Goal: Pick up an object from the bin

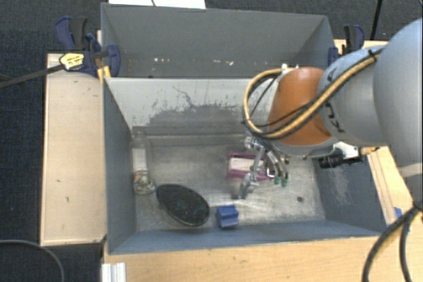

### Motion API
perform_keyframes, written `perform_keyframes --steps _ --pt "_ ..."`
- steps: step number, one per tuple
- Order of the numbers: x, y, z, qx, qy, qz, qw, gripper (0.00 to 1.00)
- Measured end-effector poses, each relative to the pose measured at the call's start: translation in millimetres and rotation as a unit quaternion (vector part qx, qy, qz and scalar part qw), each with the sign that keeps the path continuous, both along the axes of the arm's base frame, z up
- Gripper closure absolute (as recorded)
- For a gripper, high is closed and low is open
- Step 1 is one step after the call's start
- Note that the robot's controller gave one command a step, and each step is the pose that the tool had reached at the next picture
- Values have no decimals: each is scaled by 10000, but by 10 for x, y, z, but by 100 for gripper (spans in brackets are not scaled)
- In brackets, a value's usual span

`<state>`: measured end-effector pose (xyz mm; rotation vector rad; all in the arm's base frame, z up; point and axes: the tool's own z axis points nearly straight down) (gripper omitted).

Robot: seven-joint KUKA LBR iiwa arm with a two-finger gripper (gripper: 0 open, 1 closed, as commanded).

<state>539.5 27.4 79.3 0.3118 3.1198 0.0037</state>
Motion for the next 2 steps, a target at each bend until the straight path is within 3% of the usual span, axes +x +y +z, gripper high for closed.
perform_keyframes --steps 1,2 --pt "-5 -17 -6 -10 9 18 10000 100" --pt "-97 -88 1167 -3 -8 -272 9996 100"
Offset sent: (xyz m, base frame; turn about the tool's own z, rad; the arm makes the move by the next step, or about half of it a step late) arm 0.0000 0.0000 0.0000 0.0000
